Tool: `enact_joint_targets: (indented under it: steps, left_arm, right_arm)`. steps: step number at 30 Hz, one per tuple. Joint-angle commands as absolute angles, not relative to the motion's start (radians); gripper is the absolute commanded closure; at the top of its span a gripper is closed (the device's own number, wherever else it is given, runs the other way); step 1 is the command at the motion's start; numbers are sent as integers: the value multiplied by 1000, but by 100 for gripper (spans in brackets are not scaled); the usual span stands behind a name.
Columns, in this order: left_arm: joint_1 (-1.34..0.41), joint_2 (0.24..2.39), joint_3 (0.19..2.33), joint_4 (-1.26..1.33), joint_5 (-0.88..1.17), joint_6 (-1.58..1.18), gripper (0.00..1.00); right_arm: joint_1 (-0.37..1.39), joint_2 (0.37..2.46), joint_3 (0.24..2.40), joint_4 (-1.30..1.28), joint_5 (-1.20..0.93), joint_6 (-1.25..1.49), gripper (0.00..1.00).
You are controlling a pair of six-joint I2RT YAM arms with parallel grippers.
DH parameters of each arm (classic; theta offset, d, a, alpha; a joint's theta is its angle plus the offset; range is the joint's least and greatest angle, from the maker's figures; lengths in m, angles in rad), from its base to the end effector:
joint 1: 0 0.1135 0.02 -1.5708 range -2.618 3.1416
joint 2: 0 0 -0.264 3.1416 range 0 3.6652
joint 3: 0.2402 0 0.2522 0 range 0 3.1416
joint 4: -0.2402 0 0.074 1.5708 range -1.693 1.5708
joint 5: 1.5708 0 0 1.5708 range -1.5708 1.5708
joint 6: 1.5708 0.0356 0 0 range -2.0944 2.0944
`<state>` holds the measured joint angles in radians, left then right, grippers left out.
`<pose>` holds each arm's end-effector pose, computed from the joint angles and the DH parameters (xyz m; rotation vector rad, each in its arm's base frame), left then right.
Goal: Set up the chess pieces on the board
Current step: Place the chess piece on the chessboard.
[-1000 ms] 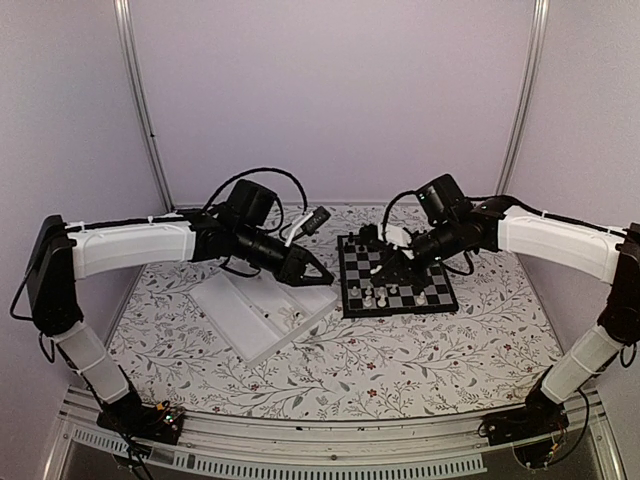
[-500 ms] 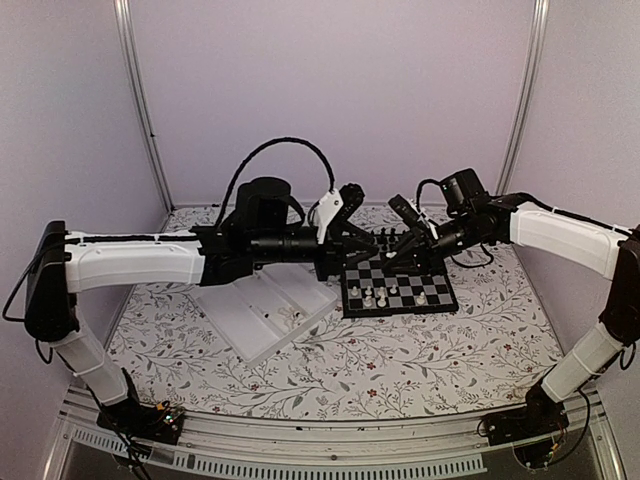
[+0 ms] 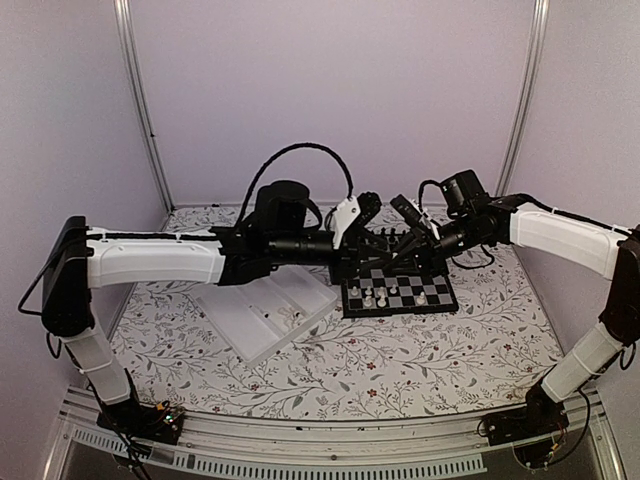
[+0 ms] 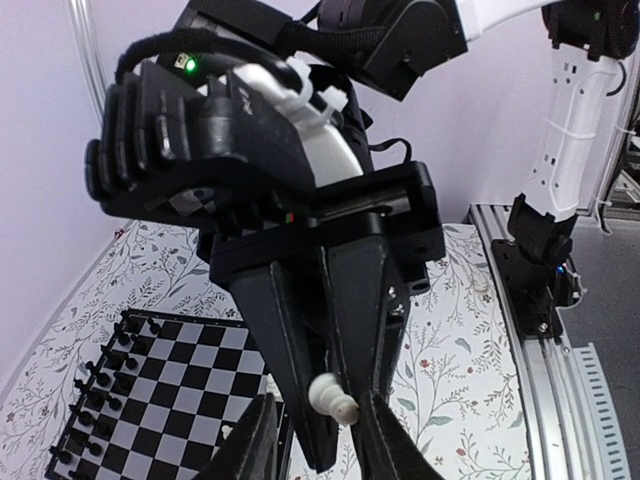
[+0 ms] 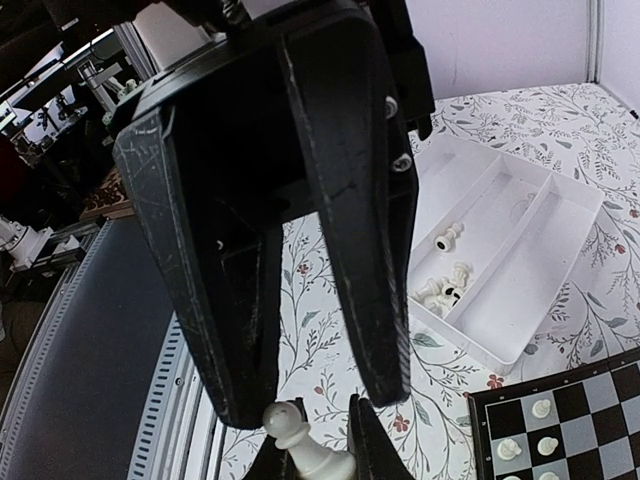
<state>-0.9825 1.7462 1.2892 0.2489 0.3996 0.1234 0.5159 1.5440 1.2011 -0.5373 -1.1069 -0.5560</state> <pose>0.2198 -0.3545 0.2971 1.2258 1.4097 -0.9619 0.2636 0.1861 0.2822 -1.4928 1.5875 1.2987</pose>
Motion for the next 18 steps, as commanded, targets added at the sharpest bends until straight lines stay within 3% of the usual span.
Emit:
enact_joint_targets:
  steps: [1, 10, 12, 15, 18]
  left_arm:
    - [-996, 1770, 1325, 238, 425, 133, 72]
    - [-996, 1841, 1410, 159, 416, 117, 99]
    - [-995, 1858, 1429, 152, 395, 119, 100]
    - [-994, 1906, 1484, 129, 361, 128, 100]
    - [-992, 2007, 1612, 26, 321, 142, 100]
  right_arm:
    - [514, 1534, 1198, -534, -1134, -546, 90]
    - [514, 1524, 1193, -537, -1114, -550, 88]
    - [510, 1515, 1186, -539, -1072, -557, 80]
    - [481, 1463, 1131, -534, -903, -580, 53]
    - [398, 1405, 1047, -539, -788, -610, 47]
